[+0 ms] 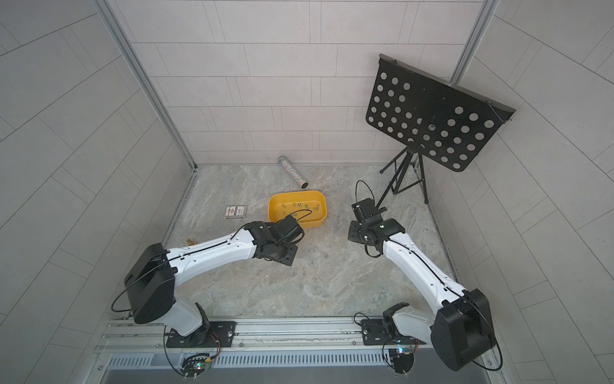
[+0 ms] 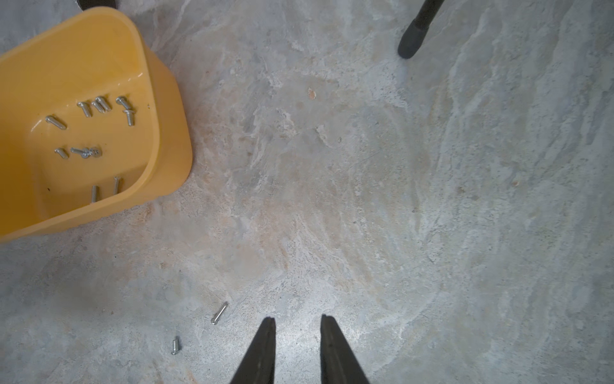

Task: Put the screws on the desktop into the storage box
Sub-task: Pick up the screw from the center of the board.

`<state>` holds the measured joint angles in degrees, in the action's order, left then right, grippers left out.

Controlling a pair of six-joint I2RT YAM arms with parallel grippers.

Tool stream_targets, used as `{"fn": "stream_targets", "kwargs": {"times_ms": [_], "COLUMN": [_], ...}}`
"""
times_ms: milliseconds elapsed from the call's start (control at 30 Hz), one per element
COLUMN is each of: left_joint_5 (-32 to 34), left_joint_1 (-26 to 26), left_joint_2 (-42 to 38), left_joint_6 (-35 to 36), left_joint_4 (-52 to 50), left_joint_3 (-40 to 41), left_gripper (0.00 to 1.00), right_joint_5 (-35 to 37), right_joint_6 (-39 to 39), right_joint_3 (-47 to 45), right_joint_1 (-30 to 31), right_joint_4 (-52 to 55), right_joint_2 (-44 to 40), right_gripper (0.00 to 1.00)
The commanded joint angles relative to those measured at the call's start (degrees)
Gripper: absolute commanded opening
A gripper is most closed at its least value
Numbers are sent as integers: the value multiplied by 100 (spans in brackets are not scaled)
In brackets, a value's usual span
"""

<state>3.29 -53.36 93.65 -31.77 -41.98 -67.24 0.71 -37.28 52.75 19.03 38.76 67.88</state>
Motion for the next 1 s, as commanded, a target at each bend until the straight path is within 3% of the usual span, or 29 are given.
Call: {"fn": "stream_targets", "kwargs": {"times_ms": [0, 367, 967], "left_joint_5": [171, 240, 250], "left_joint_1": [-205, -494, -728], "left_joint_2": [302, 1077, 1895], "left_joint_6": [-178, -207, -312], "left_joint_4": [64, 8, -39], "left_joint_3": [-330, -970, -1430], "left_gripper": [59, 59, 58], "right_joint_5": [-17, -79, -108], "right_joint_6": [102, 239, 336], "right_joint_3": [-81, -106, -123], "right_joint_1": [-137, -547, -711], "right_joint_4": [44, 101, 135], "right_joint_2": [-141, -448, -477], "right_gripper": [28, 29, 28]}}
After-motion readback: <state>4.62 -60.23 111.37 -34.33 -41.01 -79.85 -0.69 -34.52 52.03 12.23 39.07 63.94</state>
